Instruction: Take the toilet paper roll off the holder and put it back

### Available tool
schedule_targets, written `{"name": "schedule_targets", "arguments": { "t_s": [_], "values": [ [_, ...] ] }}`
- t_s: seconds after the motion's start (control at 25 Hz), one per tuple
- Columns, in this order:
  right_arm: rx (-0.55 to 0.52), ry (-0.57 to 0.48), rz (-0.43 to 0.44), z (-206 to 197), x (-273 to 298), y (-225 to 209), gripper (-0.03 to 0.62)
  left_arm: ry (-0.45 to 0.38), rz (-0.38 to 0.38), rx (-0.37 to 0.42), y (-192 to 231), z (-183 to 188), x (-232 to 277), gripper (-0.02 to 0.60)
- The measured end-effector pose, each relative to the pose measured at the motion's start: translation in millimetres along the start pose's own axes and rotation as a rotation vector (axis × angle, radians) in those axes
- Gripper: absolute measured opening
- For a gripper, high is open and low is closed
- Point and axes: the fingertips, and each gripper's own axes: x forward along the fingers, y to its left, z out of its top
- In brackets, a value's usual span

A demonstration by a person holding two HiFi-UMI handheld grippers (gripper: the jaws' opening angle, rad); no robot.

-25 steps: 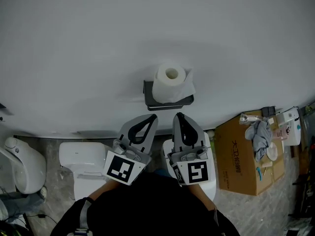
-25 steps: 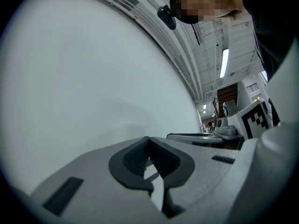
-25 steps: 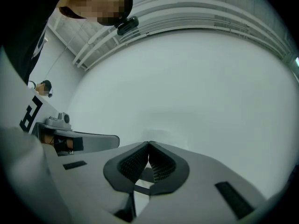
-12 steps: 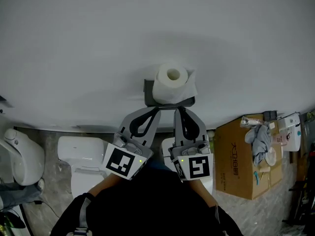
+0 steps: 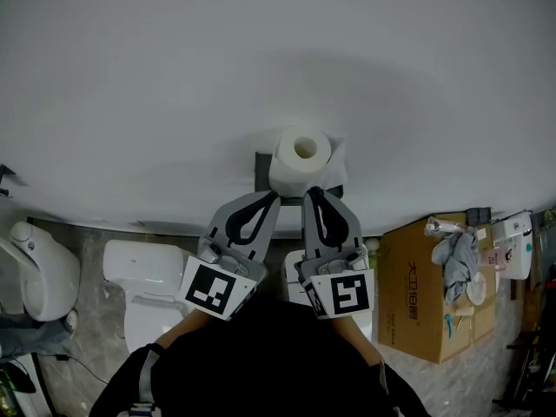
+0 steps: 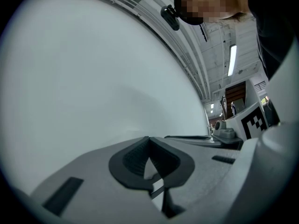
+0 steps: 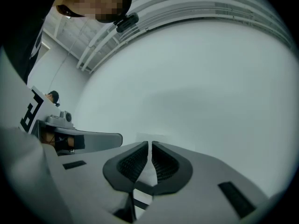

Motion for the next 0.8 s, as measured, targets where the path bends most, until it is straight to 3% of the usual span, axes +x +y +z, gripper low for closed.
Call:
{"name": "schedule_targets", "arguments": {
  "t_s": [0.08, 0.16, 0.44, 0.8],
  "values": [
    [0.009, 0.006, 0.004, 0.6, 1.4, 0.1, 0.046, 0.004, 0.003, -0.001, 1.4, -0.3, -0.2, 0.006],
    [0.016, 0.007, 0.004, 2.2, 4.0, -0.2, 0.119, 0.004, 0.009, 0.001, 4.4, -0.7, -0.5, 0.006],
    [0.044, 0.026, -0.011, 2.7, 11.7, -6.0, 0.263, 0.001, 0.013, 0.007, 7.8, -0.5, 2.2, 0.006],
    [0.029, 0.108, -0.011, -9.1, 29.5, -9.8, 0.332, 0.005, 0.025, 0.01, 16.5, -2.5, 6.4, 0.006]
  ]
}}
